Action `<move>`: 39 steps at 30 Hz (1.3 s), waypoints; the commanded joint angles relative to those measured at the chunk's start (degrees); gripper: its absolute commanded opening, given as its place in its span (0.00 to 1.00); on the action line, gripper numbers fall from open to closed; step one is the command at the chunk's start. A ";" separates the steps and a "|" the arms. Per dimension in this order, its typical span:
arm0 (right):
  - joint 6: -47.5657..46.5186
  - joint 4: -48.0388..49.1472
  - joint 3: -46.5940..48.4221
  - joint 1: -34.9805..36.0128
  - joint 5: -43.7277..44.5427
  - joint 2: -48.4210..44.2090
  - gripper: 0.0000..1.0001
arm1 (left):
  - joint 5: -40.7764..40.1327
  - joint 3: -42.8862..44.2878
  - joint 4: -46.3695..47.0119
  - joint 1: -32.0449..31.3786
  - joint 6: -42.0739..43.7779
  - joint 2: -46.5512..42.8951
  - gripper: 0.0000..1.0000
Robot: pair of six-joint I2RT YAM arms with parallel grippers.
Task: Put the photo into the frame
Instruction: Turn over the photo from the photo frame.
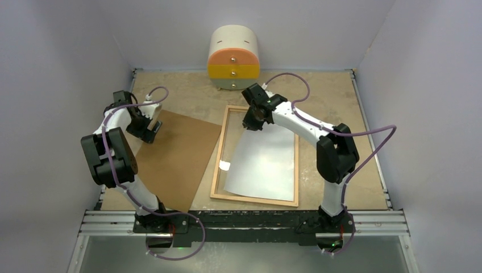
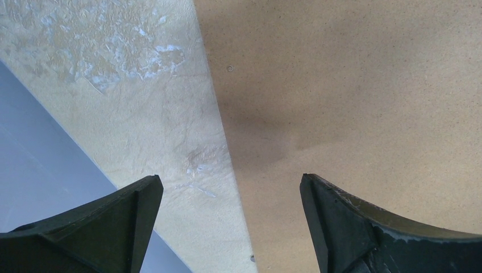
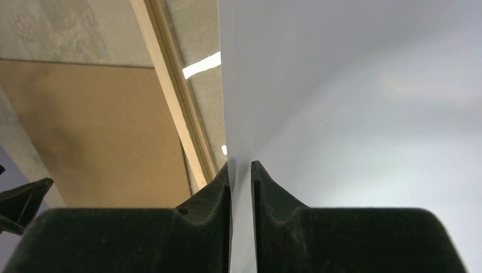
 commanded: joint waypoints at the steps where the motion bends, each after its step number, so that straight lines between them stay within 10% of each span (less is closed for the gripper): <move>1: -2.41 -0.52 1.04 0.44 -1.10 -0.92 0.20 | -0.03 -0.37 0.86 -0.02 1.52 -1.95 0.98; 9: -3.08 -1.10 1.63 0.76 -2.15 -0.60 0.39 | -0.56 -0.37 0.94 0.00 1.82 -1.73 0.99; 14: -2.67 -3.97 3.39 0.96 0.03 -0.38 0.98 | -0.60 -0.30 0.91 0.00 1.82 -1.95 1.00; 35: -6.34 2.66 10.16 10.73 -1.18 2.88 0.99 | -0.76 1.78 -0.19 0.44 0.78 -1.01 1.00; 39: -7.71 -1.80 19.01 17.06 0.96 11.80 0.77 | -0.69 1.90 -0.19 0.82 0.60 -0.92 1.00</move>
